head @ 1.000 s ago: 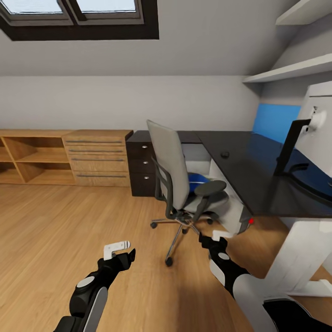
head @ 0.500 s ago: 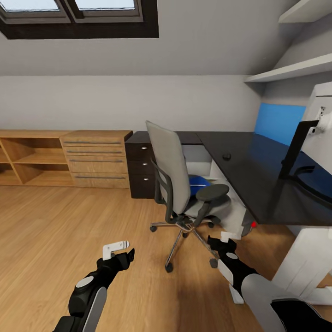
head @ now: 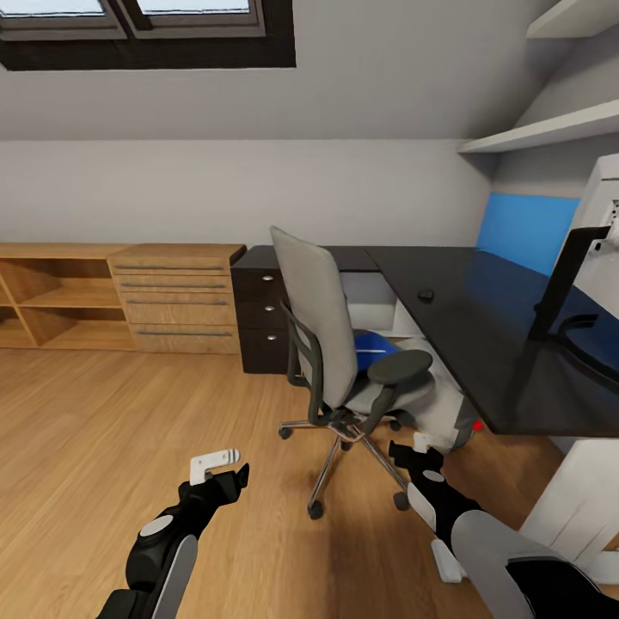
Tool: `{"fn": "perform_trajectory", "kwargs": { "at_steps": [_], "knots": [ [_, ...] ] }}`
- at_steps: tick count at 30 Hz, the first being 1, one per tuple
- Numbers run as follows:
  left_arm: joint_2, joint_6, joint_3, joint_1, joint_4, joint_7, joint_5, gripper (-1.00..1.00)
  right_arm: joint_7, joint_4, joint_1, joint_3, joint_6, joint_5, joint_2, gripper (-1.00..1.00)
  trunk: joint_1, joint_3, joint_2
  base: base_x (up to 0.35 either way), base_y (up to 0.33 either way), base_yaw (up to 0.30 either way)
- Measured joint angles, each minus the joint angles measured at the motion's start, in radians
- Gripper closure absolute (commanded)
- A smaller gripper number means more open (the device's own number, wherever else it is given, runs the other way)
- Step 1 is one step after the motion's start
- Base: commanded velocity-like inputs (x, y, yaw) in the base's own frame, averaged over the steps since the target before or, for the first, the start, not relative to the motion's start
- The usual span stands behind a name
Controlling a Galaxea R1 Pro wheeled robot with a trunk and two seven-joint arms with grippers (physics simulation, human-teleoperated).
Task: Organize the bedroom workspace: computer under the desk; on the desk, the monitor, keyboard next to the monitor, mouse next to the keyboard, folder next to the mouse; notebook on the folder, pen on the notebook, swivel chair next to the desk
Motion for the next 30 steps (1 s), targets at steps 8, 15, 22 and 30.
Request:
{"fn": "perform_trajectory", "kwargs": {
  "at_steps": [8, 15, 22, 30],
  "knots": [
    [0.000, -0.002, 0.093, 0.000, -0.002, -0.001, 0.002, -1.00, -0.007, -0.001, 0.000, -0.004, -0.005, -0.004, -0.021, -1.00, 0.000, 0.000, 0.000, 0.087, 0.000, 0.000],
    [-0.002, -0.002, 0.169, 0.000, -0.006, -0.004, 0.005, -1.00, -0.040, -0.002, 0.000, -0.006, -0.007, -0.008, -0.025, -1.00, 0.000, 0.000, 0.000, 0.140, 0.000, 0.000],
    [-0.002, -0.002, 0.178, 0.000, -0.007, -0.004, 0.007, -1.00, -0.043, -0.003, 0.000, -0.006, -0.008, -0.008, -0.025, -1.00, 0.000, 0.000, 0.000, 0.136, 0.000, 0.000],
    [-0.001, -0.002, 0.179, 0.000, -0.007, -0.004, 0.006, -1.00, -0.043, -0.002, 0.000, -0.006, -0.034, -0.010, -0.023, -1.00, 0.000, 0.000, 0.000, 0.120, 0.000, 0.000]
  ]
}}
